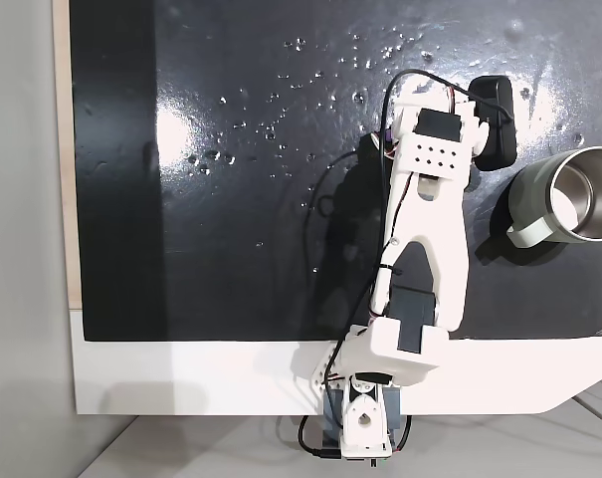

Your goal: Grasp a pengrip and put it in the cup.

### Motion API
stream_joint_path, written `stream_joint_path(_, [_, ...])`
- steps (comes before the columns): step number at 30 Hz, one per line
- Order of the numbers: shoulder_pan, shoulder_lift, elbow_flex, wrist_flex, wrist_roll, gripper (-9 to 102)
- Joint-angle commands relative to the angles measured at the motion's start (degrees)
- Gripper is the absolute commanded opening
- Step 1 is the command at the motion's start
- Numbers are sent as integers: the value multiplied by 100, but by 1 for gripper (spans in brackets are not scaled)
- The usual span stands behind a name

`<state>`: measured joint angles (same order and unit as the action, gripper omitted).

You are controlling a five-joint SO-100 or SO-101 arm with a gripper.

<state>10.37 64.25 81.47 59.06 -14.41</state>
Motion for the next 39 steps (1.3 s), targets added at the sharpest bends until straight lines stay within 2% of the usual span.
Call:
stream_joint_path(1, [88,-18,-255,-44,-70,2])
stream_joint_path(5, [105,70,-413,123,-70,0])
stream_joint_path(16, [97,1582,-1072,1749,26,0])
stream_joint_path(26, [905,3612,-914,2821,-316,0])
stream_joint_path(35, [2013,5335,-448,3103,-1406,0])
stream_joint_path(39, [2566,5713,-272,2953,-1837,0])
